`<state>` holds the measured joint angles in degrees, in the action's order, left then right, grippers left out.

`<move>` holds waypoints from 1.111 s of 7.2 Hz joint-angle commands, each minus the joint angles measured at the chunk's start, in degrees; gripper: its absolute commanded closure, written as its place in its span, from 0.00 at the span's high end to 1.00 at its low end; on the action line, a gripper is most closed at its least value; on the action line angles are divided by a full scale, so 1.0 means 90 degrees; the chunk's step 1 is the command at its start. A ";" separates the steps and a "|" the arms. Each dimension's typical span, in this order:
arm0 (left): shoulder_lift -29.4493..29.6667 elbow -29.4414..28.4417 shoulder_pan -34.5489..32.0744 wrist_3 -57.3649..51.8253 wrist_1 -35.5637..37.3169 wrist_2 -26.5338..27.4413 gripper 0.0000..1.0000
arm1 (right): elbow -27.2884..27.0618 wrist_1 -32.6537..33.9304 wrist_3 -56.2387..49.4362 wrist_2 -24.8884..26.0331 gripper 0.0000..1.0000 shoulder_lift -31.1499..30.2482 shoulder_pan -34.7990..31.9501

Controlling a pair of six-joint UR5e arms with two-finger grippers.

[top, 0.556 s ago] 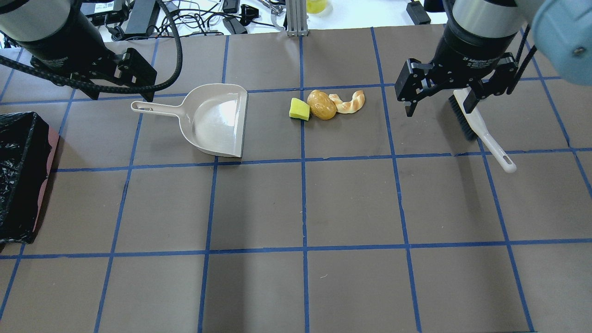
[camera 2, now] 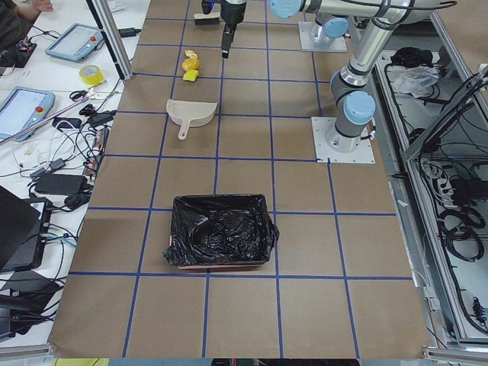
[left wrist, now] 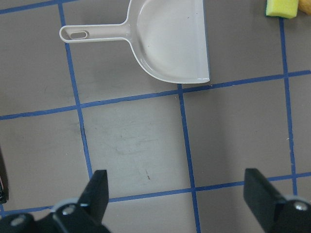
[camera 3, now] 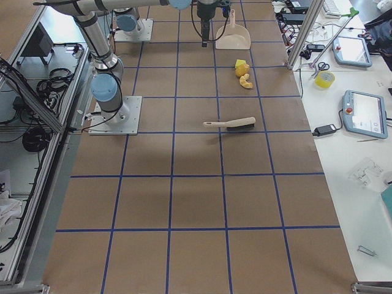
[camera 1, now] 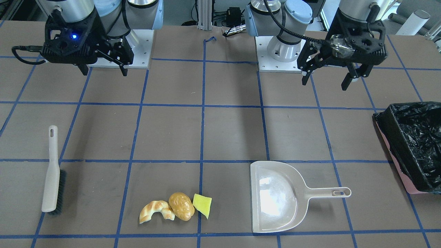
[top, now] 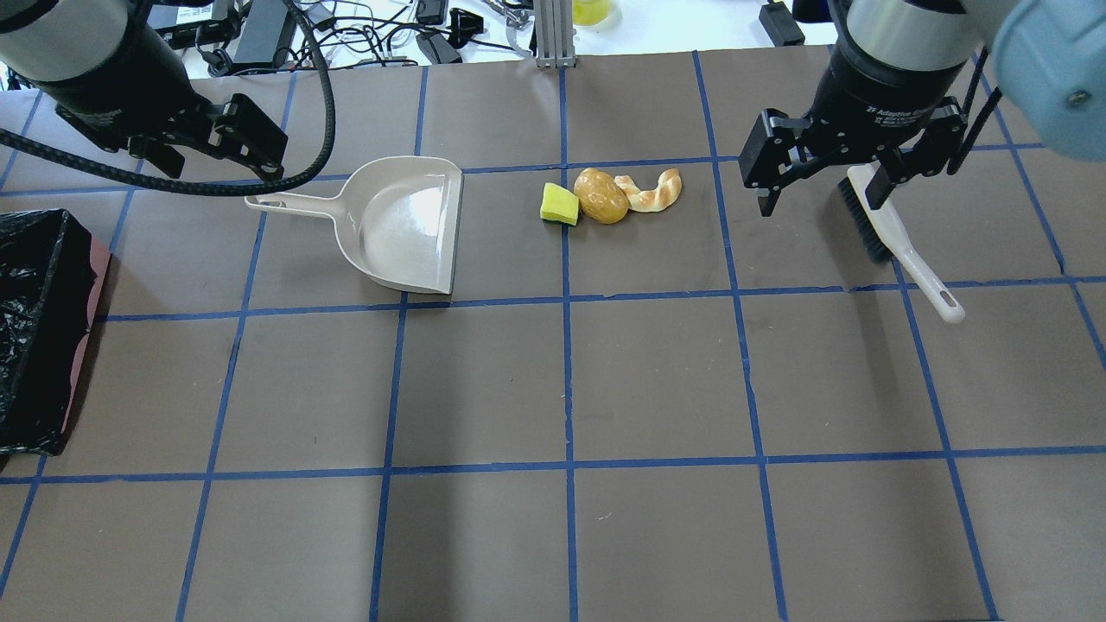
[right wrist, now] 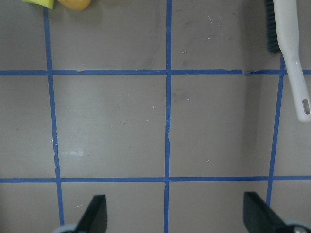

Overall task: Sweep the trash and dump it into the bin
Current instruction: 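Move the left gripper to the dustpan handle while the right reaches the brush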

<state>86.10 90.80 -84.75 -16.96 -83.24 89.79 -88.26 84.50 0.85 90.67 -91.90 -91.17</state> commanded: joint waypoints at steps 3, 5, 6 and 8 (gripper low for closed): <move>0.0606 0.0409 0.1210 -0.4128 0.0558 -0.0026 1.00 | -0.1059 0.1288 -0.1768 0.0178 0.99 0.0657 0.1631; 0.1424 0.0322 0.1311 -0.5587 0.0926 -0.0016 1.00 | -0.1510 0.2394 -0.2910 0.0326 0.99 0.1204 0.2236; 0.1932 0.0273 0.1311 -0.6485 0.1528 0.0042 1.00 | -0.1608 0.2843 -0.3477 0.0346 0.95 0.1555 0.2432; 0.2647 -0.0280 0.1311 -0.9185 0.1583 0.0033 1.00 | -0.1765 0.2994 -0.3678 0.0772 0.87 0.1909 0.2502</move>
<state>106.09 91.33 -72.99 -86.10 -69.78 90.05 -103.10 110.41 -30.63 95.25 -76.62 -69.27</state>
